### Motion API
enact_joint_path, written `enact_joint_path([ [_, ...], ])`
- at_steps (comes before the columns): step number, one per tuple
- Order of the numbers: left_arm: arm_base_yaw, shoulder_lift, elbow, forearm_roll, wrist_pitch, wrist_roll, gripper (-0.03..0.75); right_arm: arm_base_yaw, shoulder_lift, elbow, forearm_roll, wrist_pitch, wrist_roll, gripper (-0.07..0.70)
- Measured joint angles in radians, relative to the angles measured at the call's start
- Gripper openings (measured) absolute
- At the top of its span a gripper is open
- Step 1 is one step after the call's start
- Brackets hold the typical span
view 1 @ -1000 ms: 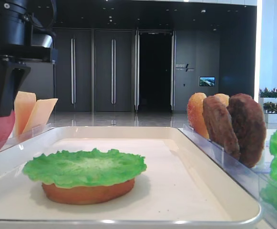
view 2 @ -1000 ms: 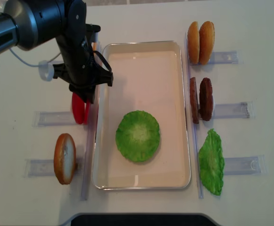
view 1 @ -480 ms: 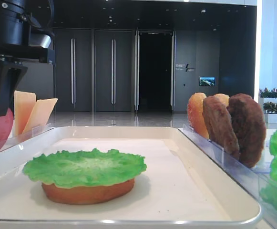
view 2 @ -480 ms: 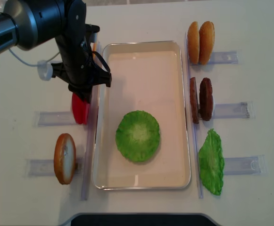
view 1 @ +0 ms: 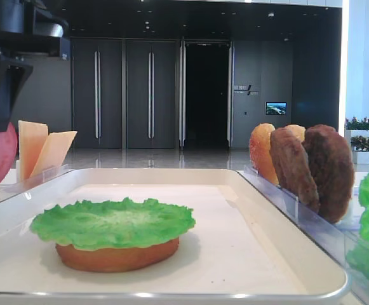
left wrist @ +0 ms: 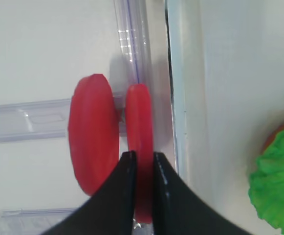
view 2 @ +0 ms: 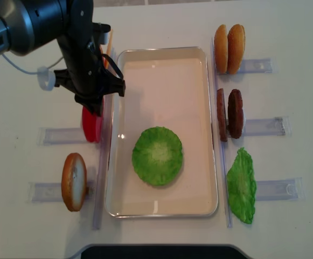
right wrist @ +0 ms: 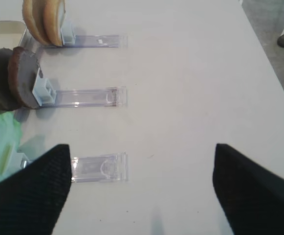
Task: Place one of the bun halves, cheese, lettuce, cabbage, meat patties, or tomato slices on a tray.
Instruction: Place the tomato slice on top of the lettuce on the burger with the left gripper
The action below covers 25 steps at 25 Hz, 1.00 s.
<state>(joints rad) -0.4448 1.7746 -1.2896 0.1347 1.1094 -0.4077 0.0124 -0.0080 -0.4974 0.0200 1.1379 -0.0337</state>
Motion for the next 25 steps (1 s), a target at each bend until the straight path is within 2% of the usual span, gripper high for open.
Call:
enact_joint_path([
  [4,0.0,-0.04,-0.003,-0.007,0.008,0.0,0.053,0.0,0.0,0.0,0.0,0.0,0.0,0.587],
  [15,0.0,-0.098,-0.129,-0.011,0.106,0.0,0.051,0.0,0.0,0.0,0.0,0.0,0.0,0.582],
  [25,0.0,-0.111,-0.142,-0.007,0.109,0.0,0.051,0.0,0.0,0.0,0.0,0.0,0.0,0.582],
])
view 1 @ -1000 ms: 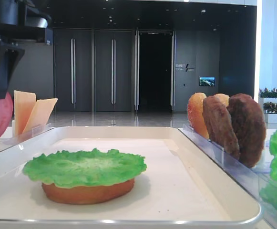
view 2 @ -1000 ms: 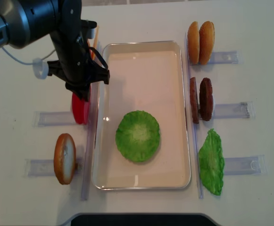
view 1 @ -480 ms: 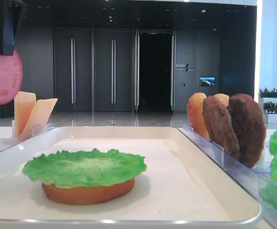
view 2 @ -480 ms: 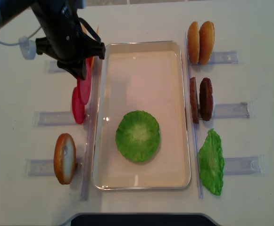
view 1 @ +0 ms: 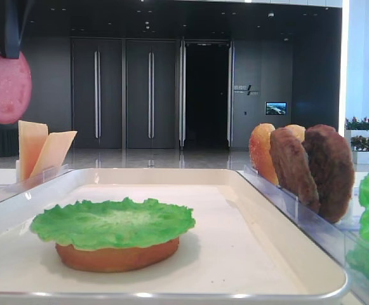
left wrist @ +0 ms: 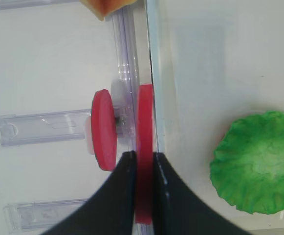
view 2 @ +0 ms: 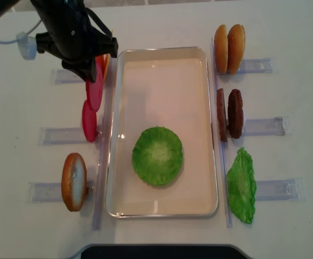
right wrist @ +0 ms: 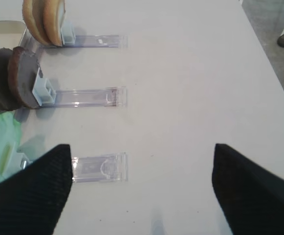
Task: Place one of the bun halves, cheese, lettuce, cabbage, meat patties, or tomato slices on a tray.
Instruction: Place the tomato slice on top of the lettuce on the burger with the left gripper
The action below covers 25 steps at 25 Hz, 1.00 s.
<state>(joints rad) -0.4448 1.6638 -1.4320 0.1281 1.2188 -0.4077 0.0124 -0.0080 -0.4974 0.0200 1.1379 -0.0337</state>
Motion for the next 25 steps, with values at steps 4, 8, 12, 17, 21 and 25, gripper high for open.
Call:
enact_joint_path([
  [4,0.0,-0.025,0.001,-0.008,0.001,0.0,0.051,0.0,0.0,0.0,0.0,0.0,0.0,0.58],
  [8,-0.001,-0.072,0.035,-0.028,0.002,-0.005,0.051,0.0,0.0,0.0,0.0,0.0,0.0,0.58],
  [12,-0.002,-0.144,0.114,-0.034,0.002,-0.016,0.051,0.0,0.0,0.0,0.0,0.0,0.0,0.58],
  [17,-0.002,-0.239,0.195,-0.042,0.007,-0.02,0.051,0.0,0.0,0.0,0.0,0.0,0.0,0.58],
  [21,-0.002,-0.286,0.212,-0.045,0.012,-0.024,0.051,0.0,0.0,0.0,0.0,0.0,0.0,0.58],
  [25,-0.002,-0.289,0.223,-0.061,0.013,-0.025,0.051,0.0,0.0,0.0,0.0,0.0,0.0,0.58],
])
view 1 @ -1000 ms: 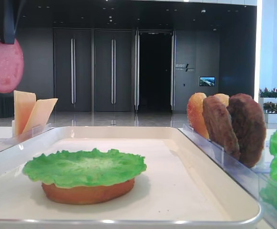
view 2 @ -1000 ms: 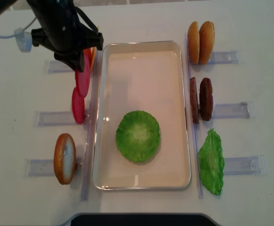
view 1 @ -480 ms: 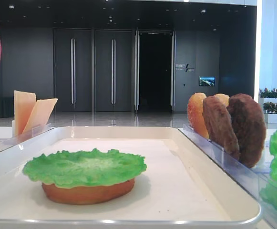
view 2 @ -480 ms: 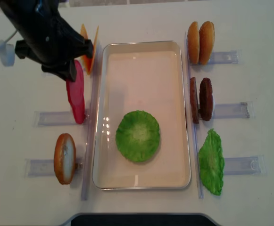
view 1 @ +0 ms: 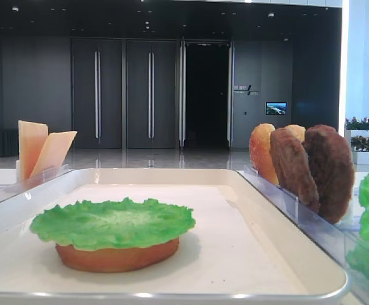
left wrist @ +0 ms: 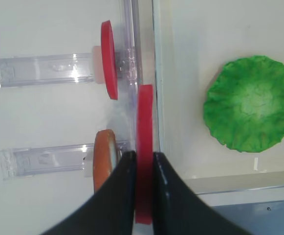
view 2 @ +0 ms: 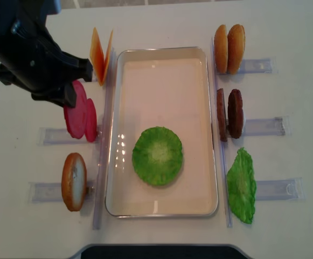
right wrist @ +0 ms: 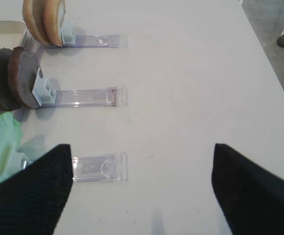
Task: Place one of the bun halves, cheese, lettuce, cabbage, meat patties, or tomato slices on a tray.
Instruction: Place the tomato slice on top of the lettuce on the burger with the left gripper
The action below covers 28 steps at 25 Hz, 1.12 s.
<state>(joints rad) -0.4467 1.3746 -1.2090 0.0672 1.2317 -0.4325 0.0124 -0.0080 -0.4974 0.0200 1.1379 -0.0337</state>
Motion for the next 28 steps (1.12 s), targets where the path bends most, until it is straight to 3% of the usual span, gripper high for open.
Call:
enact_joint_path([
  [5,-0.001,0.001,0.047,-0.024,-0.002,0.01,0.051,0.0,0.0,0.0,0.0,0.0,0.0,0.58],
  [12,-0.001,0.018,0.062,-0.227,-0.132,0.144,0.051,0.0,0.0,0.0,0.0,0.0,0.0,0.58],
  [19,-0.001,0.018,0.062,-0.473,-0.201,0.323,0.051,0.0,0.0,0.0,0.0,0.0,0.0,0.58],
  [24,-0.001,0.019,0.062,-0.672,-0.211,0.465,0.051,0.0,0.0,0.0,0.0,0.0,0.0,0.58],
  [28,-0.001,0.026,0.063,-0.699,-0.211,0.487,0.051,0.0,0.0,0.0,0.0,0.0,0.0,0.58],
])
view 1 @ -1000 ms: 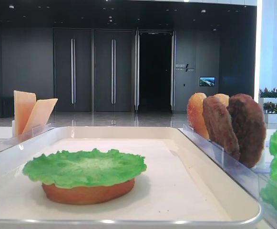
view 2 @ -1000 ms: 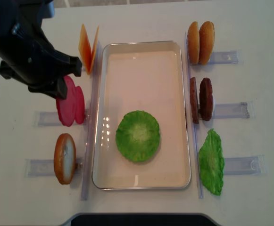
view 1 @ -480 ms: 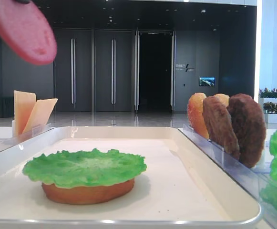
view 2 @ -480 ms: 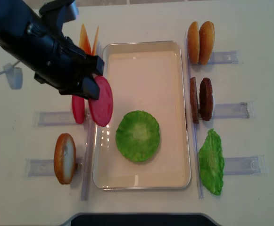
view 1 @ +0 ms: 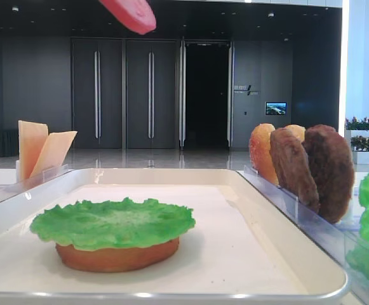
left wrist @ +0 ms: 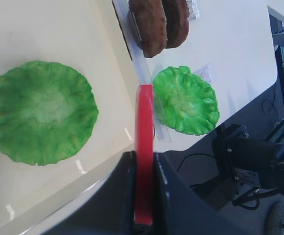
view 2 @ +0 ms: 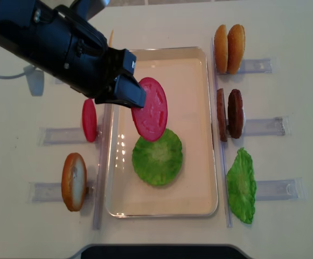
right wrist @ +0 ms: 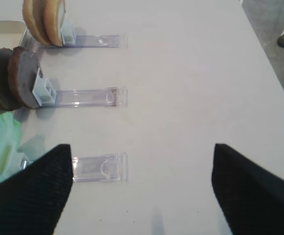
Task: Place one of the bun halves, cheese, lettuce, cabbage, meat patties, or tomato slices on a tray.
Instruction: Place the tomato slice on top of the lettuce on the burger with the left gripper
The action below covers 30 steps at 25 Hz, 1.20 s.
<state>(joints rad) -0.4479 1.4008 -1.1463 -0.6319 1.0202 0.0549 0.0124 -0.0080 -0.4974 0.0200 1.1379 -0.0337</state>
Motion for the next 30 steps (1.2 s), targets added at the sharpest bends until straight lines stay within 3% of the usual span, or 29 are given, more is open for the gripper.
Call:
enact_joint_path([
  [7,0.0,0.001,0.051,-0.007,-0.009,0.001,0.051,0.0,0.0,0.0,0.0,0.0,0.0,0.58],
  [14,0.0,0.001,0.21,-0.188,-0.118,0.156,0.051,0.0,0.0,0.0,0.0,0.0,0.0,0.58],
  [20,0.008,0.001,0.31,-0.232,-0.197,0.213,0.051,0.0,0.0,0.0,0.0,0.0,0.0,0.58],
  [30,0.056,0.001,0.336,-0.307,-0.206,0.291,0.051,0.0,0.0,0.0,0.0,0.0,0.0,0.58],
])
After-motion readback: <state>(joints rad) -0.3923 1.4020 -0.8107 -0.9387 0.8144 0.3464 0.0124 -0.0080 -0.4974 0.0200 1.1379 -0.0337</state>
